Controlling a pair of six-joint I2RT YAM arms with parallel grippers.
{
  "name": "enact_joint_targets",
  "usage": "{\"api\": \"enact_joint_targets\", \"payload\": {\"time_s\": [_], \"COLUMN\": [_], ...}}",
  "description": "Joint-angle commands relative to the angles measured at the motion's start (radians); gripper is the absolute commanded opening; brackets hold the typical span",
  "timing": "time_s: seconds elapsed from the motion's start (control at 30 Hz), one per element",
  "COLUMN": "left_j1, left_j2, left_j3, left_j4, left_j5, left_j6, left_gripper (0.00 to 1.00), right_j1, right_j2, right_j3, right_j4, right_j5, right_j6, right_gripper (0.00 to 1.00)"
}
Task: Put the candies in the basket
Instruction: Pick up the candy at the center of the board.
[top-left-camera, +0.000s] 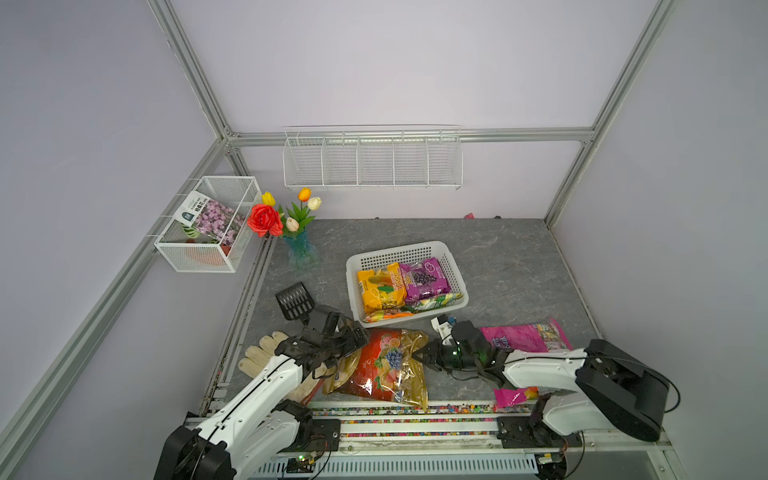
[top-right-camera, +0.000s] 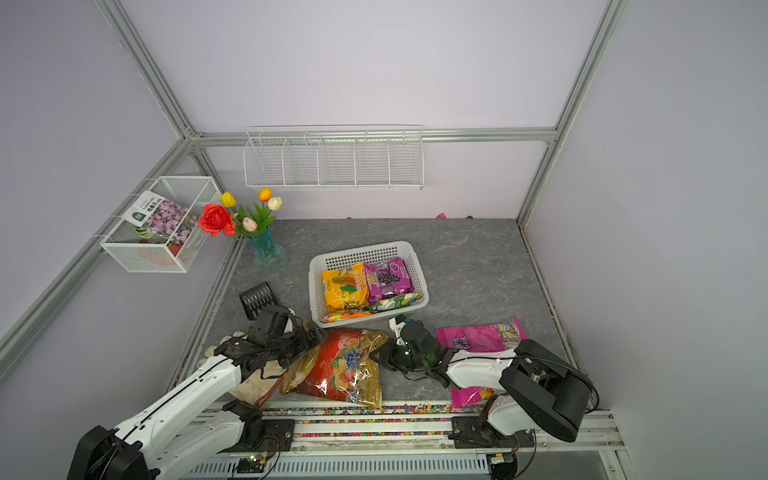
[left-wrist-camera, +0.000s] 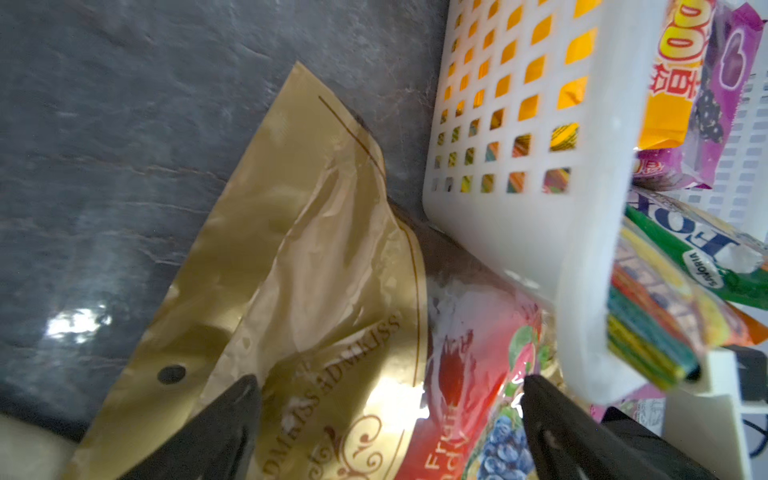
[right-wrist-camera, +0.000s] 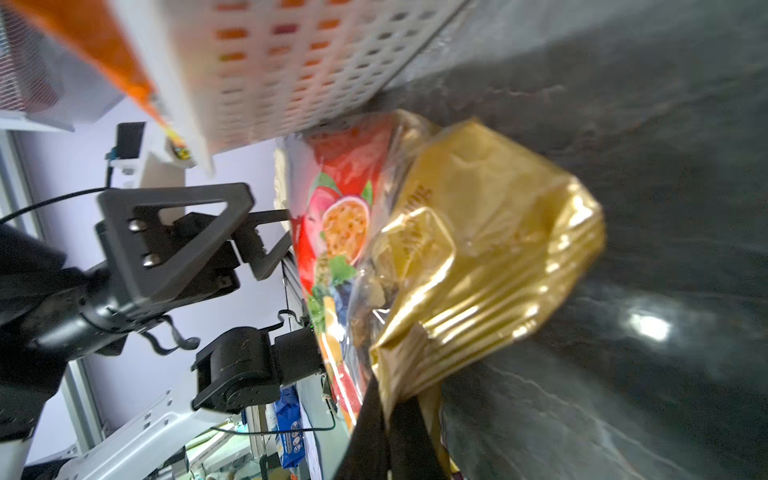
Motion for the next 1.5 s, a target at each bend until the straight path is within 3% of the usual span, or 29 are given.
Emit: {"api": "enact_joint_targets", "payload": {"time_s": [0.0, 0.2, 0.43, 0.57, 0.73, 0.87, 1.0, 1.17, 1.33, 1.47], "left_j1": [0.002, 0.002, 0.002, 0.002, 0.002, 0.002, 0.002, 0.018, 0.063, 0.125], "left_j2": [-0.038, -0.175, -0.314, -0.308, -0.285, -0.254, -0.172, -0.169, -0.154, -0.163], "left_j3": [0.050, 0.052, 0.041, 0.065, 0.103, 0.095, 0.115, 0.150, 0.206, 0.208], "left_j4": [-0.086, -0.102, -0.101, -0.098, -0.094, 0.001, 0.097, 0.173, 0.120, 0.076], "left_j5": [-0.084, -0.206, -0.280, -0.270, -0.243, -0.130, 0.030, 0.156, 0.140, 0.040], "left_j6": [0.005, -0.023, 0.004, 0.049, 0.075, 0.145, 0.170, 0.137, 0.143, 0.113], "left_gripper": [1.00, 1.00, 1.00, 1.00, 1.00, 1.00, 1.00, 1.00, 1.00, 1.00], "right_j1": [0.029, 0.077, 0.086, 0.085, 0.086, 0.085, 0.065, -0.050, -0.116, -0.137], "right_j2": [-0.134, -0.306, -0.345, -0.310, -0.227, -0.138, -0.055, 0.057, 0.144, 0.258], "right_j3": [0.094, 0.250, 0.476, 0.709, 0.979, 1.197, 1.358, 1.463, 1.482, 1.582], "right_j4": [-0.189, -0.559, -0.826, -0.989, -1.107, -1.179, -1.217, -1.182, -1.020, -0.983], "right_j5": [0.041, 0.120, 0.073, 0.091, -0.006, -0.073, -0.073, -0.113, -0.179, -0.222], "right_j6": [-0.138, -0.318, -0.525, -0.598, -0.649, -0.708, -0.778, -0.779, -0.740, -0.712], "right_gripper": [0.00, 0.00, 0.00, 0.00, 0.00, 0.00, 0.00, 0.00, 0.00, 0.00]}}
